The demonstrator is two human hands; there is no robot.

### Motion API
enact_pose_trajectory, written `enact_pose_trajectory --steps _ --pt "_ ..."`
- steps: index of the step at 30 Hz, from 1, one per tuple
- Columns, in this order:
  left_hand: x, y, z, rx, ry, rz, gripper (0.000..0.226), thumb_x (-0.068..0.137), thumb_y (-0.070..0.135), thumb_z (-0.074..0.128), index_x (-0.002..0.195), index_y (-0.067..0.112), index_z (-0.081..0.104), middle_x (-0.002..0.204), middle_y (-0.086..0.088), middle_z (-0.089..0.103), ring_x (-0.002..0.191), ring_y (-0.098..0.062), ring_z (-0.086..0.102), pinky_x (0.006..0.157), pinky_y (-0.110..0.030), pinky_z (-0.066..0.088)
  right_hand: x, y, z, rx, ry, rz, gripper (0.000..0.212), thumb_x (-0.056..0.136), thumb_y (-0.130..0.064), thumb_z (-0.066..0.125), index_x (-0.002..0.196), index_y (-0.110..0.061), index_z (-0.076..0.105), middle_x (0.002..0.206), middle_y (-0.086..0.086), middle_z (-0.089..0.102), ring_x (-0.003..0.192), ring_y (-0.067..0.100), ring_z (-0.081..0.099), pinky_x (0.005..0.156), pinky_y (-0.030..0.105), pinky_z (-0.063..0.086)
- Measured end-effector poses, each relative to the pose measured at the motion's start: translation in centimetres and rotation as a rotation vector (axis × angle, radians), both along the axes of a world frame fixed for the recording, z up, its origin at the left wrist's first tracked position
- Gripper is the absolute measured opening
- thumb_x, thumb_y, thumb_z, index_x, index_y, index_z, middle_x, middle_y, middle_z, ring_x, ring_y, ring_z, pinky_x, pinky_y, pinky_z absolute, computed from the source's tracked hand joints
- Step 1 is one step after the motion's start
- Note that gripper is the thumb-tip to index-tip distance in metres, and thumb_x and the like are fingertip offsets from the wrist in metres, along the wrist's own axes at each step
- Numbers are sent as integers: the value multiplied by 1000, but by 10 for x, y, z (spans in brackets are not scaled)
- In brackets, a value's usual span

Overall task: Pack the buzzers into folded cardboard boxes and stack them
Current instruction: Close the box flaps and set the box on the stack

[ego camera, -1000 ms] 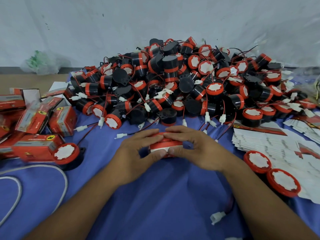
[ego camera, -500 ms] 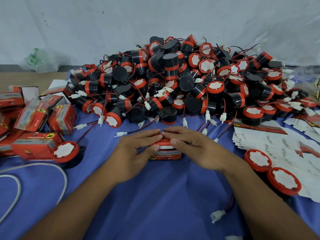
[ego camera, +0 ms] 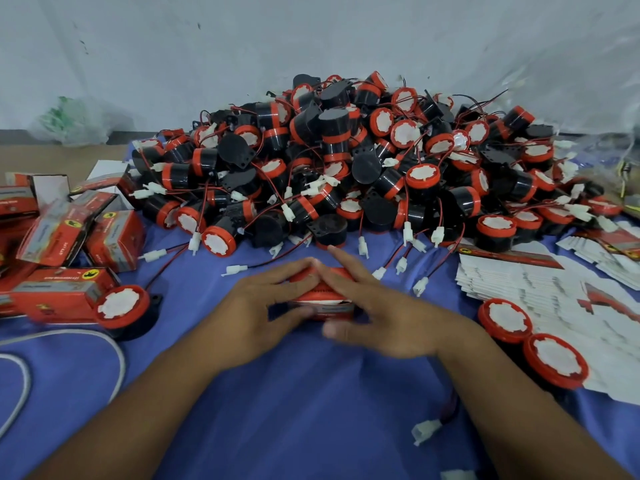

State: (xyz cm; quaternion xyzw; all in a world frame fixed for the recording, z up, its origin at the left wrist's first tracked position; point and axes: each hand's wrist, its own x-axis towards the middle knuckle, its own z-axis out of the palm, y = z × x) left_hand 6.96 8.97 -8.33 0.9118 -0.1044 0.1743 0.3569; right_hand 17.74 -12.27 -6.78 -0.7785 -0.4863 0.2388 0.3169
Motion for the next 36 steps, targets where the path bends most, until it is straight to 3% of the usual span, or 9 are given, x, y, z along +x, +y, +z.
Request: enact_pose_trajectory --steps 3,6,8,12,15,21,26,29,36 --pt "6 -1 -2 -143 39 47 46 90 22 65 135 20 57 145 16 47 135 5 42 110 -19 39 -5 4 -5 48 -88 -37 101 83 -44 78 154 -51 8 160 -29 -15 151 2 6 115 28 34" --pt "7 3 -1 -328 94 109 34 92 21 62 126 26 63 134 9 60 124 -4 56 102 -24 48 -6 14 -9 292 -219 -130 74 85 -33 79 148 -32 40 148 -14 37 133 3 42 105 22 42" --pt "6 3 2 -441 150 97 32 91 32 57 122 28 63 124 7 66 114 -8 62 93 -25 53 -2 15 -7 360 -201 -171 65 83 -36 80 139 -29 48 132 -17 51 120 2 52 99 19 45" --pt "7 2 2 -507 183 60 31 95 32 49 120 22 64 113 2 70 106 -14 65 89 -28 54 -1 14 -7 315 -221 -161 74 79 -40 83 141 -25 47 134 -16 53 124 2 51 104 24 45" --pt "5 1 3 -462 174 54 28 99 32 45 118 21 63 108 3 69 102 -16 65 89 -29 54 -3 15 -6 335 -199 -198 63 80 -35 83 134 -23 54 127 -11 59 119 5 55 100 23 49" --pt "-3 2 1 -305 182 12 57 80 36 76 132 31 52 123 15 63 114 -2 60 92 -15 48 -4 12 -3 393 0 -241 50 80 -23 83 125 -19 62 118 -9 66 111 -2 61 88 9 49" --pt "-1 -3 2 -359 102 117 55 76 35 75 127 30 55 119 16 65 111 0 60 88 -15 52 -3 13 -2 416 78 -258 64 78 -25 84 133 -26 51 127 -11 60 118 0 58 92 18 53" --pt "-3 -2 3 -335 87 115 49 77 38 76 121 35 55 112 23 64 108 1 61 84 -15 53 -2 13 -1 441 90 -275 52 77 -22 84 122 -24 58 121 -12 64 115 -1 59 86 12 51" --pt "-3 -7 5 -197 -43 72 49 79 43 75 123 40 53 113 24 63 108 1 60 85 -10 48 1 13 -5 413 34 -227 50 81 -19 83 123 -24 56 124 -11 61 124 5 54 102 25 49"
